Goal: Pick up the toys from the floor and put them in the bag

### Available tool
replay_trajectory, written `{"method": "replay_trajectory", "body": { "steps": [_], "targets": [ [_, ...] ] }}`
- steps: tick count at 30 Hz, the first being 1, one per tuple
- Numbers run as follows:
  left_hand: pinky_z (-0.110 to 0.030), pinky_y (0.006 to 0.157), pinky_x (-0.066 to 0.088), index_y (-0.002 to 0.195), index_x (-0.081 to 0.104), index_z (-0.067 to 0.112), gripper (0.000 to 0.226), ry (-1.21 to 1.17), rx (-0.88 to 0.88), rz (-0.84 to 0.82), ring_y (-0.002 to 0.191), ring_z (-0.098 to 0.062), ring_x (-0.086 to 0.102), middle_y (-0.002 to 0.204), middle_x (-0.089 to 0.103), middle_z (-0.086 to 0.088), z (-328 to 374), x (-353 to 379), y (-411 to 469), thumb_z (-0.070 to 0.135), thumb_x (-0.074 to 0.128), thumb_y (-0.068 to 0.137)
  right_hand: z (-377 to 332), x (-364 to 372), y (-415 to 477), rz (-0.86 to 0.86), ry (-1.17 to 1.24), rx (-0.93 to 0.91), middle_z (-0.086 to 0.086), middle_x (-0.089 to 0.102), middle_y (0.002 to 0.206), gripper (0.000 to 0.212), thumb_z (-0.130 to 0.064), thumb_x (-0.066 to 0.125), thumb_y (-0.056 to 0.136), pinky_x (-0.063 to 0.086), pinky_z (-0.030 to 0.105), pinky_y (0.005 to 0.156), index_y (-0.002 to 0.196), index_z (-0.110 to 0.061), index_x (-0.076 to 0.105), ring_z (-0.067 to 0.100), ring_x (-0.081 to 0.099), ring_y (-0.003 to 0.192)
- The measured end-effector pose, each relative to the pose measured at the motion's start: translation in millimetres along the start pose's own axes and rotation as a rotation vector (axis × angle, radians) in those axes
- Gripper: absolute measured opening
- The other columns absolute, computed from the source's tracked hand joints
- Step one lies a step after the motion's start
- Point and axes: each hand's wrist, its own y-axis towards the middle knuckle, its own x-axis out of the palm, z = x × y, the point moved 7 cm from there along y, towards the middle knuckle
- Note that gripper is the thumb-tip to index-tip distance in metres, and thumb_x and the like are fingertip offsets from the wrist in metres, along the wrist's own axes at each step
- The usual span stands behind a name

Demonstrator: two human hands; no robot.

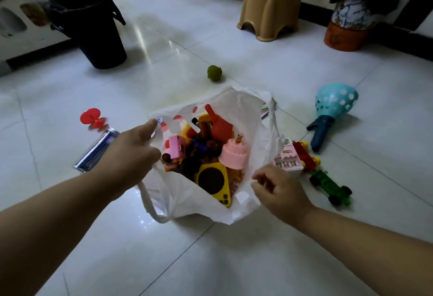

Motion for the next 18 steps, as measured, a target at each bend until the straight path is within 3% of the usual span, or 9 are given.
{"method": "replay_trajectory", "body": {
  "steps": [2,4,7,10,14,18],
  "targets": [
    [-0.032,0.066,0.046,0.139,0.044,0.028,0.071,0.007,0.012,0.01,0.065,-0.023,0.052,0.101,0.062,-0.008,3.0,4.0,-1.0,-0.007,0.046,0.077,54.7,-17.0,-24.4,0.021,-0.339,-0.017,0.0,0.054,0.071,0.021,-0.033,0.051,0.081,0.043,0.025,0.048,0.076,-0.015,0.061,0.015,0.053,0.056],
    [-0.029,0.062,0.044,0.138,0.046,0.028,0.071,-0.002,0.013,0.021,0.063,-0.021,0.051,0.091,0.061,-0.005,5.8,7.3,-2.1,-0.008,0.046,0.077,115.5,-41.9,-32.5,0.004,-0.527,0.232,0.007,0.058,0.092,0.025,-0.033,0.059,0.081,0.049,0.032,0.061,0.096,-0.013,0.063,0.024,0.06,0.075],
    [-0.024,0.055,0.041,0.141,0.043,0.026,0.072,-0.049,-0.009,0.029,0.066,-0.016,0.052,0.104,0.056,-0.007,5.8,11.4,-4.5,-0.01,0.045,0.079,185.8,-79.2,-38.1,0.035,-0.519,0.654,0.015,0.046,0.132,0.071,-0.04,0.069,0.08,0.046,0.039,0.092,0.139,-0.014,0.04,0.029,0.049,0.116],
    [-0.025,0.061,0.045,0.142,0.041,0.025,0.072,-0.082,-0.012,0.05,0.074,-0.019,0.055,0.12,0.053,-0.005,6.0,13.8,-3.8,-0.011,0.045,0.079,216.3,-76.2,-33.6,-0.046,-0.45,0.75,0.012,0.033,0.15,0.088,-0.041,0.069,0.08,0.038,0.042,0.106,0.149,-0.015,0.022,0.03,0.038,0.133],
    [-0.033,0.071,0.048,0.142,0.041,0.026,0.075,-0.059,-0.026,0.072,0.079,-0.021,0.057,0.126,0.053,-0.001,4.8,11.6,5.4,-0.011,0.046,0.077,231.4,-59.0,-24.7,-0.14,-0.525,0.814,0.008,0.056,0.119,0.059,-0.044,0.068,0.078,0.049,0.039,0.089,0.124,-0.016,0.045,0.027,0.056,0.105],
    [-0.034,0.074,0.048,0.142,0.041,0.026,0.074,-0.082,-0.036,0.07,0.083,-0.024,0.057,0.13,0.054,-0.006,1.7,15.2,6.6,-0.011,0.045,0.078,229.5,-62.5,-9.2,-0.215,-0.573,0.808,0.005,0.055,0.096,0.048,-0.04,0.07,0.078,0.047,0.031,0.075,0.113,-0.014,0.051,0.023,0.054,0.087]
  ]
}}
